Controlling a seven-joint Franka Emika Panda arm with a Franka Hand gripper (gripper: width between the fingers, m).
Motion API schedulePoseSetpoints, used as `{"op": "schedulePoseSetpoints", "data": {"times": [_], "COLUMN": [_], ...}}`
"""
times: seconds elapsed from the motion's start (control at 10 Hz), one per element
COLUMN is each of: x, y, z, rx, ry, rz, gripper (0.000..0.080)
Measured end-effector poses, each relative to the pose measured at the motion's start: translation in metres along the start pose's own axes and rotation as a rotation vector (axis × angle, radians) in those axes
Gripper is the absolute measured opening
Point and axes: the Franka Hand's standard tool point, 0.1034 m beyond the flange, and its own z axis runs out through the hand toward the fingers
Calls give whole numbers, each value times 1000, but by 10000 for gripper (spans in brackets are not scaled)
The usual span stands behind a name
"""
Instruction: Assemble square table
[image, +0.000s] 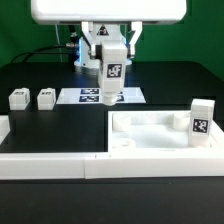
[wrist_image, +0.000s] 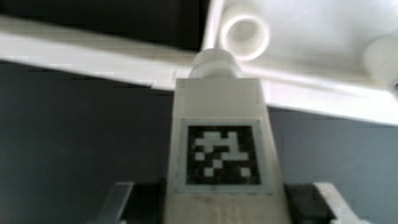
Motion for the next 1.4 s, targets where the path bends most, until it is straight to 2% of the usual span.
{"op": "schedulePoseSetpoints", "data": {"times": [0.1, 0.2, 0.3, 0.5, 0.7, 1.4], "x": [-1, -2, -6, 0, -2, -14], "y": [3, 0, -8, -16, -35, -36], "z": [0, 3, 13, 22, 32, 40], "rx": [-17, -14, -6, 17, 28, 25], "ry": [26, 20, 7, 18, 26, 11], "rz": [-6, -2, -1, 29, 24, 23], "gripper": [294, 294, 294, 294, 294, 294]}}
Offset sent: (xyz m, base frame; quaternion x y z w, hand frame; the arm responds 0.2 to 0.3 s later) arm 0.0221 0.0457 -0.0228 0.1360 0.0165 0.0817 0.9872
